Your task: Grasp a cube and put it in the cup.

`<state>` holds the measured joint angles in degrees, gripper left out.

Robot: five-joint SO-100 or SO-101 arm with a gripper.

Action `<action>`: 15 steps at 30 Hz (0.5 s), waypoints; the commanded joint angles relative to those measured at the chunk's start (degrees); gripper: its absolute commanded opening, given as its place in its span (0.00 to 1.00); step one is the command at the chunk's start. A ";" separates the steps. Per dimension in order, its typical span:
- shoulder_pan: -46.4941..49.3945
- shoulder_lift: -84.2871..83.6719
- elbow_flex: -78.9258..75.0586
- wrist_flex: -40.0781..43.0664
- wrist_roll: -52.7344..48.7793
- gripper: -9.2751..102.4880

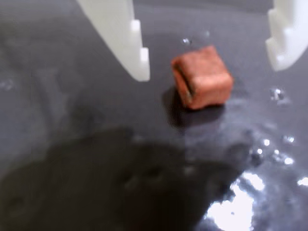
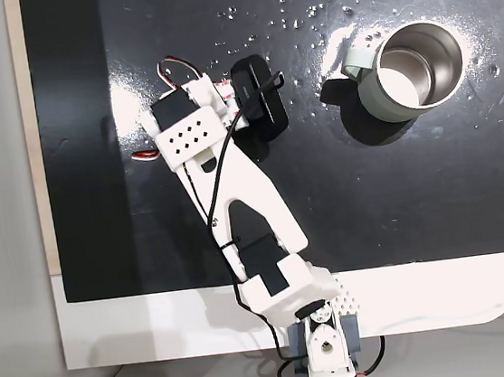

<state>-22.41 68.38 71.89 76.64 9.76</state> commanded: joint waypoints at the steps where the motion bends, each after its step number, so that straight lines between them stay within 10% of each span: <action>1: -0.62 -1.49 -5.98 0.88 0.35 0.32; 15: -1.76 -9.23 -13.45 3.25 0.00 0.32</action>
<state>-24.08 58.27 61.88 78.66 9.49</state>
